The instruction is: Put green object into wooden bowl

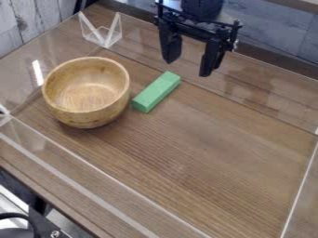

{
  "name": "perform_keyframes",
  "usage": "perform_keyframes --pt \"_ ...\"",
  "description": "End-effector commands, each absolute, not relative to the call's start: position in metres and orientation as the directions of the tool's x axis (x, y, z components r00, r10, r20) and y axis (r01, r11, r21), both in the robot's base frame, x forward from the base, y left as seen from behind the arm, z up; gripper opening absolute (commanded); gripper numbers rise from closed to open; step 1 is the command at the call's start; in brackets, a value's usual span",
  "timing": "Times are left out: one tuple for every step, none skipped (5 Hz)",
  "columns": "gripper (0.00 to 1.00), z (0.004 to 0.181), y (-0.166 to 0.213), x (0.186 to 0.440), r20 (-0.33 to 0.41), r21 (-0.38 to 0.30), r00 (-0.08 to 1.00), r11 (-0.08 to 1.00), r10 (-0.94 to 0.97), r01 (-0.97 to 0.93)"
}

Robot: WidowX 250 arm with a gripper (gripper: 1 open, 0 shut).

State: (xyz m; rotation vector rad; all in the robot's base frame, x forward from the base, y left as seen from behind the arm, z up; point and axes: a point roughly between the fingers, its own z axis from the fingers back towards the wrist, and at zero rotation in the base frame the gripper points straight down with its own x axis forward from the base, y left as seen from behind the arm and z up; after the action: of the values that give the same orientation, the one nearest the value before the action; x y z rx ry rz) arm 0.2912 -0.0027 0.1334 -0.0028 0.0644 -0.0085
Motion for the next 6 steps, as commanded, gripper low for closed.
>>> perform_keyframes --pt "1.0 0.123 0.007 0.292 -0.05 0.004 0.997 0.999 -0.054 0.054" --pt "1.0 0.106 0.018 0.29 -0.034 0.018 0.994 0.994 -0.104 0.105" --pt "1.0 0.102 0.022 0.295 0.015 0.038 0.989 0.988 -0.148 0.148" --pt "1.0 0.1 0.023 0.3 0.058 0.052 0.982 0.983 -0.181 0.178" --pt "1.0 0.101 0.038 0.299 0.086 0.061 0.971 0.974 -0.224 0.22" --pt "1.0 0.102 0.053 0.297 0.119 0.066 0.959 0.966 -0.257 0.25"
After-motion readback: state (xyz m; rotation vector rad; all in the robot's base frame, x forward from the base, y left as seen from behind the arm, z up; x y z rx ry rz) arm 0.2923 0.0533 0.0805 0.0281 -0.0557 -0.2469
